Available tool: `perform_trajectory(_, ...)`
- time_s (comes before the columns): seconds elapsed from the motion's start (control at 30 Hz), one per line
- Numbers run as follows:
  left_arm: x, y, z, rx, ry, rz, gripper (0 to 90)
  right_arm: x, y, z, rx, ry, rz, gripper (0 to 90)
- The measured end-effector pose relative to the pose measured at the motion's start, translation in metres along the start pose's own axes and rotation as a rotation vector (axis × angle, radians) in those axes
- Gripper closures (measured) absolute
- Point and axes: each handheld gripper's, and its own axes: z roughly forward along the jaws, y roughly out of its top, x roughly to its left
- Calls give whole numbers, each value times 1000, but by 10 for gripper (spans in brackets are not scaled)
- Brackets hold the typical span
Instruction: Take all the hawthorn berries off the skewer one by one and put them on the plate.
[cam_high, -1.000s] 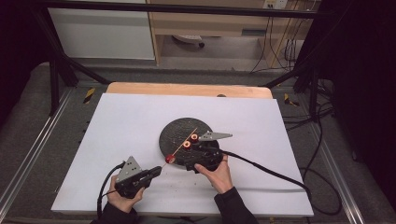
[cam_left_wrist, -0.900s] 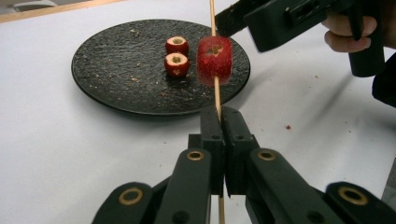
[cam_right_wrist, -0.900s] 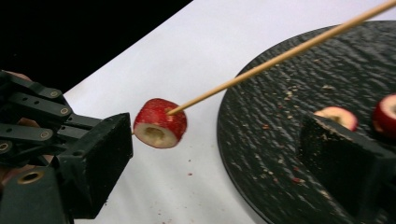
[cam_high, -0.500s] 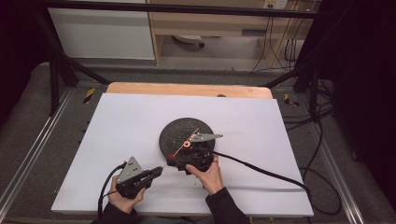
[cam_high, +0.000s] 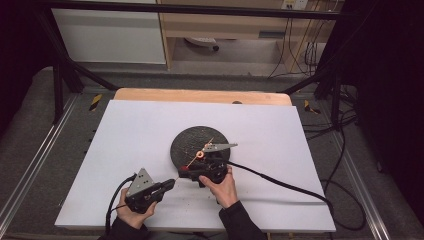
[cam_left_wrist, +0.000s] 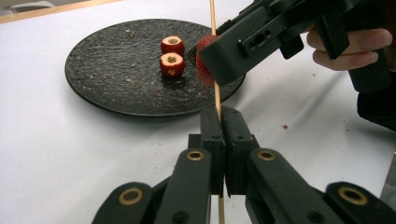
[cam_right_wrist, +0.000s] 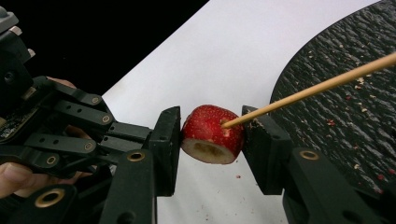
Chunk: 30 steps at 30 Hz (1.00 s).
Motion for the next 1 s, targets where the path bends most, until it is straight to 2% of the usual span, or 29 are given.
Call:
perform_trajectory(0.13,0,0,0,-1,0,2,881,0,1,-1,2,2,8,598)
perform_trajectory(0.7,-1,1,-3,-17,-2,1,881,-2,17,-18,-19,-56,-21,600)
perform_trajectory(1.0,-2,1,-3,-20,-9,6,881,-12,26,-35,-53,-86,-9,600)
